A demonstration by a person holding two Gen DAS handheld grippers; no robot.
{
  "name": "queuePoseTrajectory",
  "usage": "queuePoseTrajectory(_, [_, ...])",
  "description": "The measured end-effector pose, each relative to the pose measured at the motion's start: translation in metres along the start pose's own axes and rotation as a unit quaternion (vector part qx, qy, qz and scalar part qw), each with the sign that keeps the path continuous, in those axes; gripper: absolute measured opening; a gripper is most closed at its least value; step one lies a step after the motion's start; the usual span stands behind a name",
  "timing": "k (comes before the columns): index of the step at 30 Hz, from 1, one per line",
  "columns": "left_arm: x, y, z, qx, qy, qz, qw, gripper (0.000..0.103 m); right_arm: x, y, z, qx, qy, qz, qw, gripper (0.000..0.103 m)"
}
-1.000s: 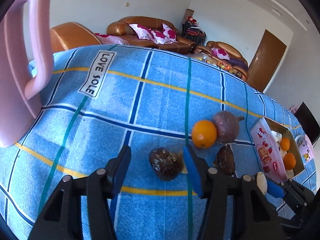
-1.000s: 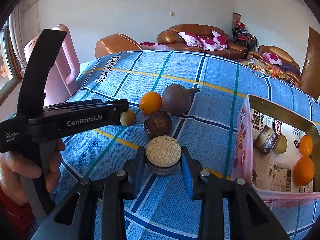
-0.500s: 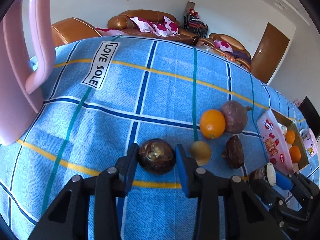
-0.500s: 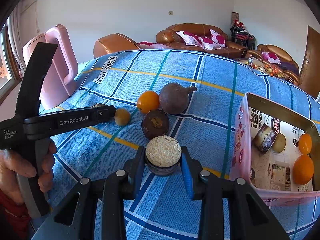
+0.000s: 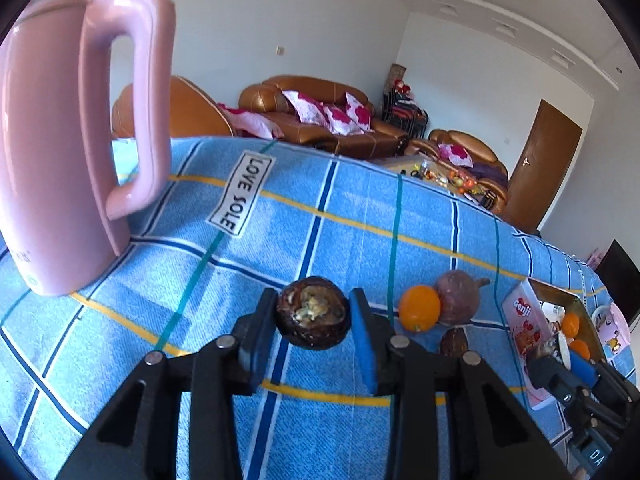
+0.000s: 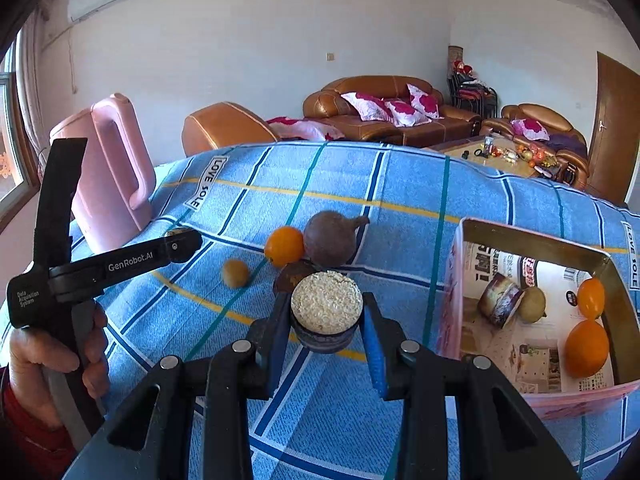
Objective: Organize fruits
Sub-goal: 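Carry the jar and dark fruit into the pink tin box and open both tools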
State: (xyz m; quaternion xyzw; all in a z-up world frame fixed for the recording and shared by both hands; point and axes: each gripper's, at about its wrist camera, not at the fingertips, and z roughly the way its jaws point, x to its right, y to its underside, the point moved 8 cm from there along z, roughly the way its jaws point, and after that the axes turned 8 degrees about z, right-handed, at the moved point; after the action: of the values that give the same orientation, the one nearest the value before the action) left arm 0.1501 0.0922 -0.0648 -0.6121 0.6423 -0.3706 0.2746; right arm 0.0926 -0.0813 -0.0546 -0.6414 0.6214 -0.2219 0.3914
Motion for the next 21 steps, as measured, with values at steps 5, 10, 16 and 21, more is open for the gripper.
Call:
queuePoseTrajectory(5, [0.015,-0.012,-0.017,0.055,-0.027,0.043,0.9972,0.038,0.009,-0.010,-0.005,0.016,-0.006,0.024,1.000,0.036])
queuePoseTrajectory(10, [0.033,-0.014,-0.025,0.074,-0.038,0.067,0.9943,0.038,0.016,-0.015,-0.010,0.030,0.010,0.022,0.999,0.036])
queuePoseTrajectory(16, [0.053,-0.009,-0.031,0.080,-0.048,0.086,0.9920,0.038,0.020,-0.020,-0.019,0.049,0.030,0.007,0.998,0.036])
queuePoseTrajectory(21, [0.072,-0.004,-0.038,0.086,-0.050,0.103,0.9898,0.038,0.029,-0.019,-0.025,0.053,0.039,0.007,0.998,0.037])
